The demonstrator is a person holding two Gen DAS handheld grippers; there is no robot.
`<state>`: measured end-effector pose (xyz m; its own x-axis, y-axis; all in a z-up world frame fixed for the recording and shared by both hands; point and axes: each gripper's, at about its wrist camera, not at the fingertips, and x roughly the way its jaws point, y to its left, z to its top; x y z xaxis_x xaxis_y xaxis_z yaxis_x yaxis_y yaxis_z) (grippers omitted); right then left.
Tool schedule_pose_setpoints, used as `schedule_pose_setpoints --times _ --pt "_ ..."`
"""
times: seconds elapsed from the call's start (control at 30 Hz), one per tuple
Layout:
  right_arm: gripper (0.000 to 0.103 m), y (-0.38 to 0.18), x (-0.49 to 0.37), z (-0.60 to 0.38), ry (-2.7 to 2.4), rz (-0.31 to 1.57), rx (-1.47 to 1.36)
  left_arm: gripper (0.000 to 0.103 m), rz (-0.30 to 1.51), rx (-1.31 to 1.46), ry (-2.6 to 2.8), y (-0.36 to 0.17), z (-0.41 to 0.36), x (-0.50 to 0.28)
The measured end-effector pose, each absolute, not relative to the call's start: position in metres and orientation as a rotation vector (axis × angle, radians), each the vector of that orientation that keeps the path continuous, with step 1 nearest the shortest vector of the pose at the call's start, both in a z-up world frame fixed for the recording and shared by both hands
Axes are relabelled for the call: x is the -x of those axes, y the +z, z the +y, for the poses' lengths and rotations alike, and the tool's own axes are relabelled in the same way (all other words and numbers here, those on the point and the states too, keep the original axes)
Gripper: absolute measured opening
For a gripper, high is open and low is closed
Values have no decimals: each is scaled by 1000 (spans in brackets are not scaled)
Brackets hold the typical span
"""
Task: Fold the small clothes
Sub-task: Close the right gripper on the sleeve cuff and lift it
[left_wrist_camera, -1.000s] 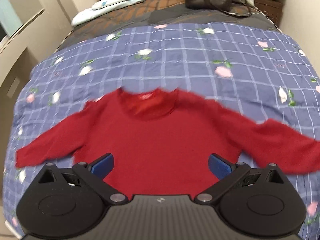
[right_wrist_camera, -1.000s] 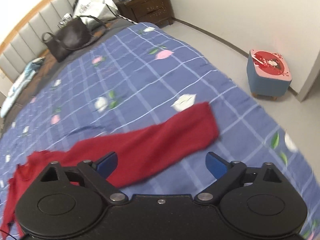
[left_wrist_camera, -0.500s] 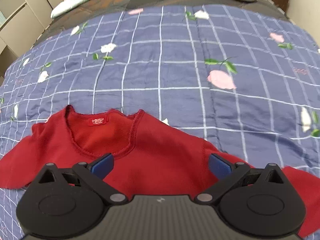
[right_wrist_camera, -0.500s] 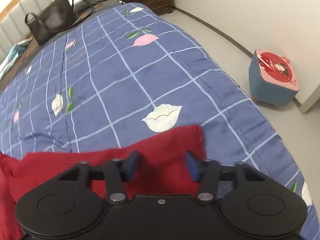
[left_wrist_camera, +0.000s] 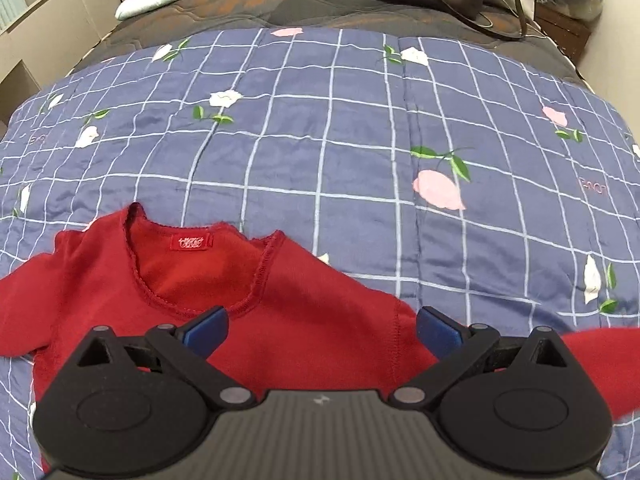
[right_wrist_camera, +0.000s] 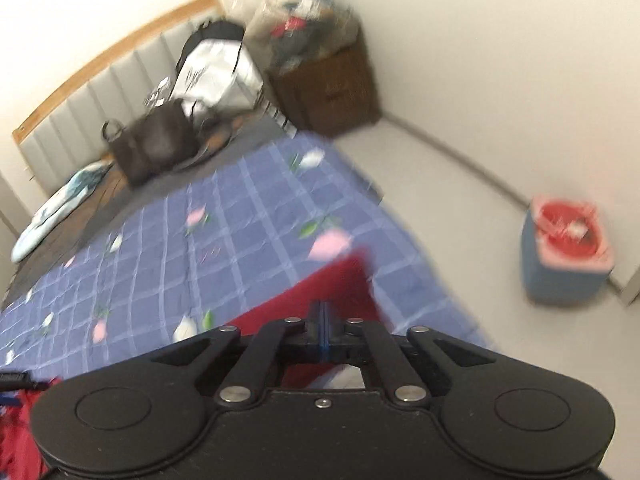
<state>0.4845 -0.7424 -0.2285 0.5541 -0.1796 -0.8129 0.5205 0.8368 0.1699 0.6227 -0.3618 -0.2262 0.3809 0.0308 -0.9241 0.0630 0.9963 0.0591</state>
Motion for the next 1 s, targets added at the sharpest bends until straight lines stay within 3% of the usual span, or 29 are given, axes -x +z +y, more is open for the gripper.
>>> schedule_pose_setpoints --times 0.23,0.33,0.4,0.5,0.73,0.8,0.9,1.0 --pt "2 -277 -489 -774 -439 1051 -533 102 1216 -114 17 -241 -358 -612" --pt "24 -294 -480 -764 -437 1094 -558 102 1228 -119 17 -246 -358 -605" --pt "26 -304 -471 -754 -442 1105 -587 102 1238 -114 16 -248 -358 -600" --pt "43 -321 -463 -750 -490 1105 -646 102 1248 -105 9 -250 -358 -589" --pt "58 -354 -482 -768 -623 1012 -764 102 1261 -81 18 -244 -353 -556" --pt "54 -359 -493 -769 -648 1014 -757 102 1275 -70 26 -239 -349 -545" --pt "11 -358 -508 -762 -659 1067 -685 102 1291 -55 33 -230 -340 -531" --pt "8 -349 -504 -760 -634 1058 -704 102 1296 -32 47 -218 -328 -517"
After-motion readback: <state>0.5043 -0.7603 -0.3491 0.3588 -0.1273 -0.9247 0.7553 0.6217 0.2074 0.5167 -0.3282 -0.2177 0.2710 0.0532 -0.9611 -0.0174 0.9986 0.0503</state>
